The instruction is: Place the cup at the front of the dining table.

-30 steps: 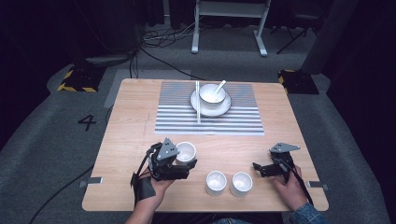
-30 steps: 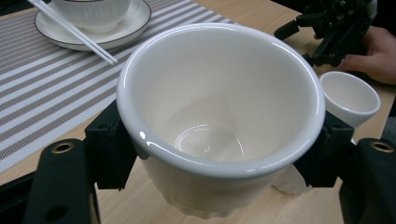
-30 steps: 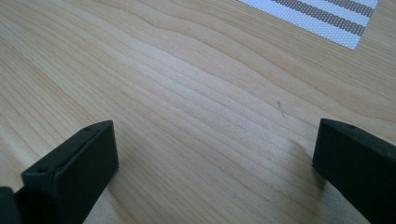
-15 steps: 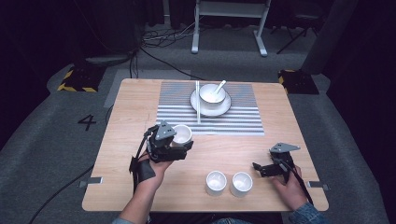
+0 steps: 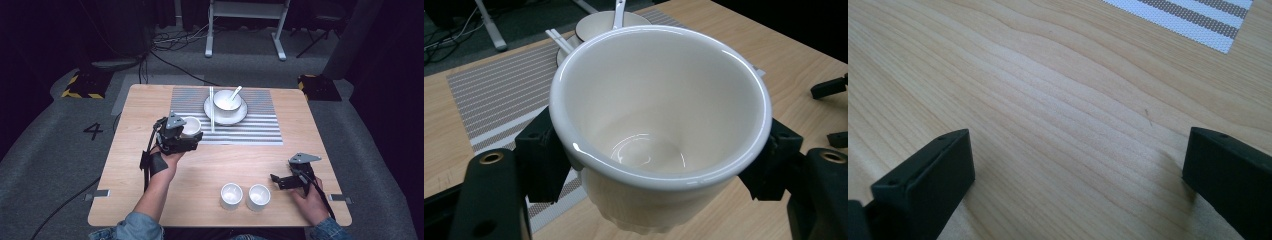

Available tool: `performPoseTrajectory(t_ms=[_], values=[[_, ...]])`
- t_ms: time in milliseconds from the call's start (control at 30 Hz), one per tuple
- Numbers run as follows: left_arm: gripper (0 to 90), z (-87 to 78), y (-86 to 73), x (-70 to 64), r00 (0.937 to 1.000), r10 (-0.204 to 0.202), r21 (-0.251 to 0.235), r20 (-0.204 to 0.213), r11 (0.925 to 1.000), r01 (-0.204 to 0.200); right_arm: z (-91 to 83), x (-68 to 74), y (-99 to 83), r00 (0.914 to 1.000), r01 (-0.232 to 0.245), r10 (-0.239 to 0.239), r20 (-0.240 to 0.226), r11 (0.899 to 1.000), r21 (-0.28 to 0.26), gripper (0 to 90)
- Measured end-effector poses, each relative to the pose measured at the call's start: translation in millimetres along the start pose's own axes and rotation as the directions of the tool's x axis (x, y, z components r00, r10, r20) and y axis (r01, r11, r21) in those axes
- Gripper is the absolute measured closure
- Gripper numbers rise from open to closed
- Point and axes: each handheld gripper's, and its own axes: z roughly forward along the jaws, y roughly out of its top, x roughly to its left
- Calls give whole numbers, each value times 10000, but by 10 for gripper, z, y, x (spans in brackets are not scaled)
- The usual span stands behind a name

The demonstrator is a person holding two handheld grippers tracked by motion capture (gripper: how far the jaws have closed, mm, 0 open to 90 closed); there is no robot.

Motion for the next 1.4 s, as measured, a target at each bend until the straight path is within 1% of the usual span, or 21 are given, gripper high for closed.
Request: performPoseTrajectory(t_ms=[167, 367, 433, 500, 533, 567, 633, 733, 800, 833, 933, 967, 1000, 1067, 1133, 1233, 1300, 1400], values=[[266, 100, 82, 88, 9998, 3, -15, -190, 10000, -3, 0, 0, 0, 10000, 0, 0, 1, 10000, 0, 4], [266, 289, 158, 230, 9990, -298, -99, -322, 9995, 295, 0, 0, 0, 10000, -1, 1, 1, 10000, 0, 4], [266, 359, 178, 274, 9986, -329, -129, -422, 9994, 324, 0, 0, 0, 10000, -1, 1, 1, 10000, -3, 4], [266, 433, 193, 313, 9975, -455, -223, -533, 9988, 443, 0, 0, 0, 10000, 0, 0, 0, 10000, 0, 4], [266, 499, 202, 353, 9968, -502, -193, -616, 9986, 491, 0, 0, 0, 10000, -2, 2, 1, 10000, 0, 4], [266, 499, 202, 353, 9968, -502, -193, -616, 9986, 491, 0, 0, 0, 10000, -2, 2, 1, 10000, 0, 4], [266, 574, 209, 391, 9949, -547, -187, -850, 9984, 533, 0, 0, 0, 10000, 0, 0, 1, 10000, -2, 4], [266, 679, 214, 468, 9910, -808, -262, -1070, 9966, 784, 0, 0, 0, 10000, 1, -1, 0, 10000, -3, 4], [266, 757, 205, 521, 9880, -984, -366, -1187, 9948, 947, 0, 0, 0, 10000, -2, 2, -1, 10000, 0, 4], [266, 785, 201, 537, 9873, -1001, -354, -1234, 9947, 964, 0, 0, 0, 10000, 1, -1, -1, 10000, -1, 4], [266, 907, 176, 589, 9835, -856, -139, -1593, 9963, 844, 0, 0, 0, 10000, 1, -1, 0, 10000, -2, 4], [266, 947, 159, 616, 9829, -888, -80, -1613, 9960, 887, 0, 0, 0, 10000, 0, 0, 0, 10000, 0, 4], [266, 977, 141, 637, 9815, -997, -80, -1633, 9950, 997, 0, 0, 0, 10000, 0, 0, 0, 10000, 0, 4], [266, 1058, 88, 702, 9769, -1326, -59, -1675, 9910, 1335, 0, 0, 0, 10000, -1, 1, 0, 10000, 0, 4], [266, 1116, 42, 744, 9725, -1551, -57, -1739, 9877, 1565, 0, 0, 0, 10000, -2, 2, 0, 10000, 0, 4], [266, 1189, 3, 781, 9701, -1574, -38, -1850, 9872, 1595, 0, 0, 0, 10000, 0, 0, -1, 10000, 0, 4], [266, 1260, -26, 792, 9691, -1650, -26, -1832, 9859, 1673, 0, 0, 0, 10000, -2, 2, 0, 10000, 0, 4], [266, 1361, -69, 787, 9689, -1683, 212, -1815, 9844, 1749, 0, 0, 0, 10000, -1, 1, 0, 10000, 0, 4]])
